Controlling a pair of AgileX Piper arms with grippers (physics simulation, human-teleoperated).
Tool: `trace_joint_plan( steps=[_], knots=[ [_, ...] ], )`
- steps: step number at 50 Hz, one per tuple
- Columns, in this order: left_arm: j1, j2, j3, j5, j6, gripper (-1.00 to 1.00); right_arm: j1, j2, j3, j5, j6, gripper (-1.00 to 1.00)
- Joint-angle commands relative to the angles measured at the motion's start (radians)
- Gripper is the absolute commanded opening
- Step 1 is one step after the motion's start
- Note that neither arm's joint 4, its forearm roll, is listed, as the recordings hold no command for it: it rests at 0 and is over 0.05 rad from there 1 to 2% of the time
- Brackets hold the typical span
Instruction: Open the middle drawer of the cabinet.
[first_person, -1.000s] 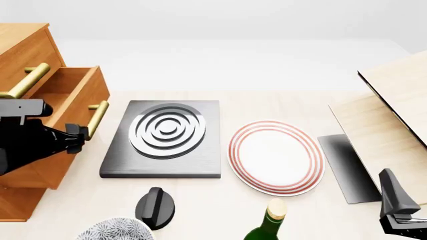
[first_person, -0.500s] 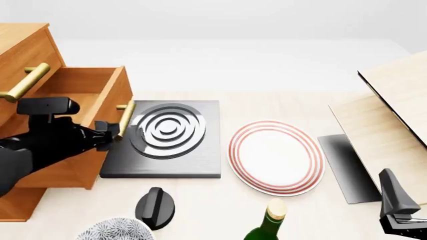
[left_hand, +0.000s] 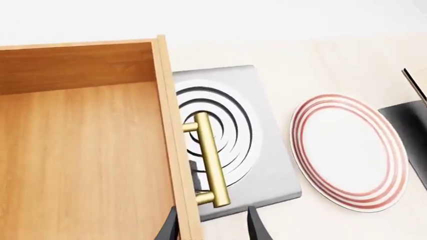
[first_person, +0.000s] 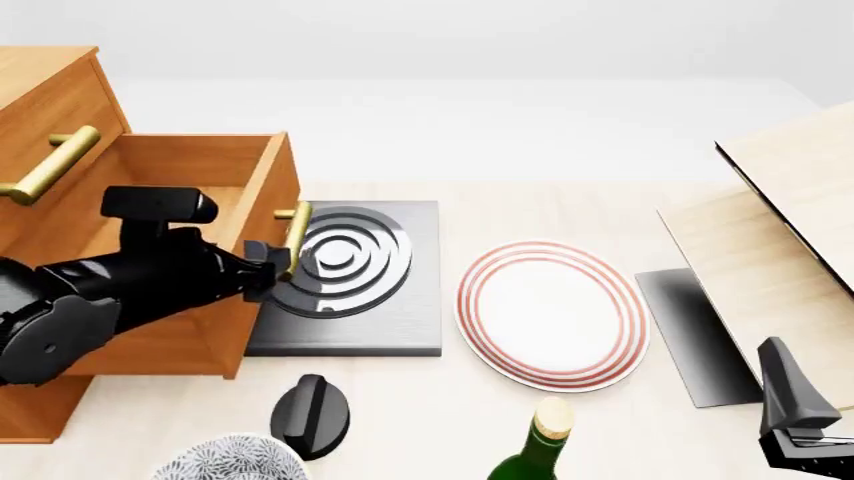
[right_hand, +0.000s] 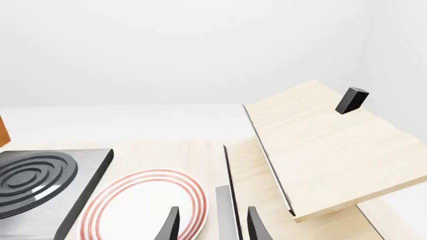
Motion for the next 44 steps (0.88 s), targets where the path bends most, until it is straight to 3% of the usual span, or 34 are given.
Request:
trace_joint_plan(
  steps=[1, 5, 9, 11, 13, 16, 28, 31, 34, 36, 40, 44],
  knots=[
    [-0.269, 0.072, -0.009, -0.069, 0.229, 1.0, 0.008, -0.008, 0.0, 0.008, 0.001, 1.0],
    [-0.261, 0.052, -0.012, -0.057, 0.235, 1.0, 0.008, -0.008, 0.0, 0.009, 0.001, 1.0],
    [-0.202, -0.085, -0.022, -0.016, 0.265, 1.0, 0.007, -0.008, 0.0, 0.009, 0.001, 1.0],
    [-0.116, -0.201, -0.017, 0.013, 0.364, 1.0, 0.008, -0.008, 0.0, 0.008, 0.001, 1.0],
    [-0.102, -0.256, -0.029, 0.036, 0.357, 1.0, 0.008, -0.008, 0.0, 0.009, 0.001, 1.0],
    [-0.013, -0.398, -0.015, 0.067, 0.453, 1.0, 0.007, -0.009, 0.0, 0.009, 0.001, 1.0],
    [0.066, -0.597, -0.058, 0.239, 0.47, 1.0, 0.008, -0.008, 0.0, 0.009, 0.001, 1.0],
    [0.128, -0.719, -0.074, 0.315, 0.508, 1.0, 0.008, -0.008, 0.0, 0.008, 0.001, 1.0],
    [0.154, -0.761, -0.073, 0.351, 0.492, 1.0, 0.008, -0.008, 0.0, 0.009, 0.001, 1.0],
    [0.191, -0.837, -0.079, 0.384, 0.529, 1.0, 0.008, -0.008, 0.0, 0.008, 0.001, 1.0],
    [0.239, -0.894, -0.115, 0.455, 0.449, 1.0, 0.008, -0.008, 0.0, 0.009, 0.001, 1.0],
    [0.291, -0.988, -0.138, 0.492, 0.504, 1.0, 0.008, -0.008, 0.0, 0.009, 0.001, 1.0]
  ],
)
